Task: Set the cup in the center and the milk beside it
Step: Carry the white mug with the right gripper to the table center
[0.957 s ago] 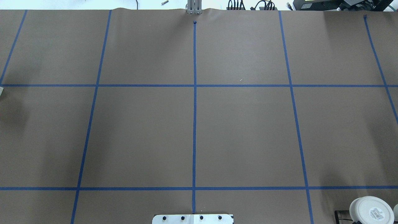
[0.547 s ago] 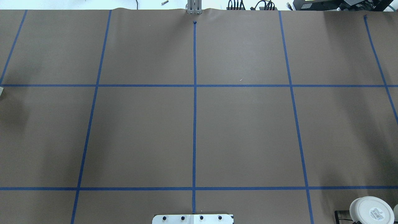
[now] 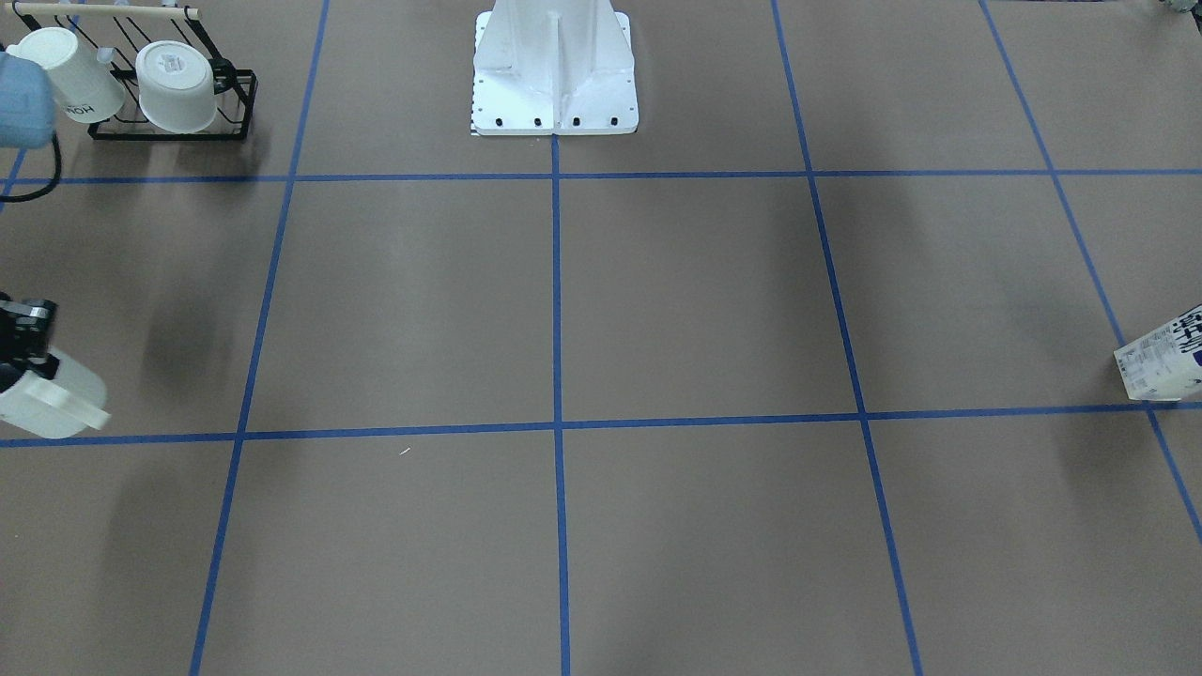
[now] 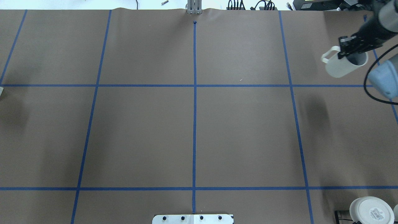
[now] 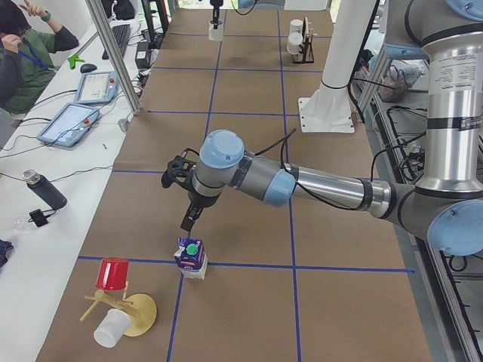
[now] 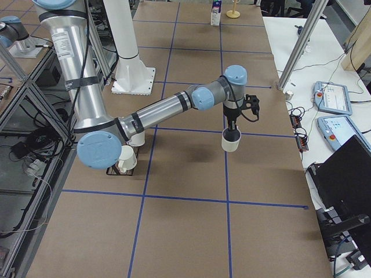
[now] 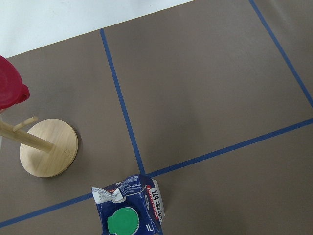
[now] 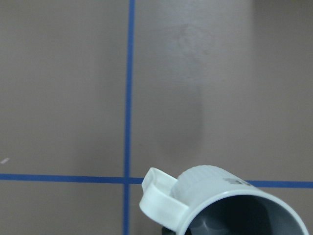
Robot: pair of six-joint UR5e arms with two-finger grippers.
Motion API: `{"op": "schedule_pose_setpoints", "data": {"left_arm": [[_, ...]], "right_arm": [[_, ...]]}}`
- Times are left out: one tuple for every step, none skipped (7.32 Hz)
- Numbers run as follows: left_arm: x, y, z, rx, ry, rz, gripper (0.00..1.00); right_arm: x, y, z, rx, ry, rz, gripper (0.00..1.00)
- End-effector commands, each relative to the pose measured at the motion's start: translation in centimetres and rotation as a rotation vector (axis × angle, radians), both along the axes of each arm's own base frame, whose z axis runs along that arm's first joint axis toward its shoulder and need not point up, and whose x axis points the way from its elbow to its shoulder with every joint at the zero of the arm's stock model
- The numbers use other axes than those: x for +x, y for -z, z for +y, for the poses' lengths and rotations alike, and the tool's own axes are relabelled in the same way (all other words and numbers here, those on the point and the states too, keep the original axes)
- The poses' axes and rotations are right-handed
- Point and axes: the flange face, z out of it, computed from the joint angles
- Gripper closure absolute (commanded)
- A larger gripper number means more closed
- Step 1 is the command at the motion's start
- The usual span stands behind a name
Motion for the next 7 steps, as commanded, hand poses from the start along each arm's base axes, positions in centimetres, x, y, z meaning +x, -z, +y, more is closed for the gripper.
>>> {"op": "schedule_pose_setpoints", "data": {"left_arm": [[0.0, -0.5, -0.1, -0.009, 0.000, 0.001, 0.01], [0.0, -0.7, -0.1, -0.014, -0.001, 0.001, 0.01], [0.0, -1.0, -0.1, -0.019, -0.001, 0.001, 0.01], [0.0, -1.3, -0.1, -0.025, -0.002, 0.003, 0.01], [0.1, -1.5, -0.1, -0.028, -0.003, 0.003, 0.01], [0.1, -1.9, -0.1, -0.036, -0.003, 0.004, 0.01], [0.1, -2.0, -0.1, -0.039, -0.003, 0.004, 0.01]], "right_arm": [[-14.0, 9.1, 3.3, -0.153, -0.179, -0.054, 1.00], [-18.7, 11.0, 5.7, -0.198, -0.259, -0.049, 1.00], [-22.9, 14.1, 8.0, -0.273, -0.318, -0.013, 1.00], [-26.7, 17.8, 10.3, -0.352, -0.362, 0.023, 1.00], [-30.9, 20.3, 11.4, -0.409, -0.416, 0.026, 1.00], [-34.8, 22.9, 10.7, -0.452, -0.442, 0.042, 1.00], [-38.2, 25.0, 10.3, -0.490, -0.460, 0.060, 1.00]]}}
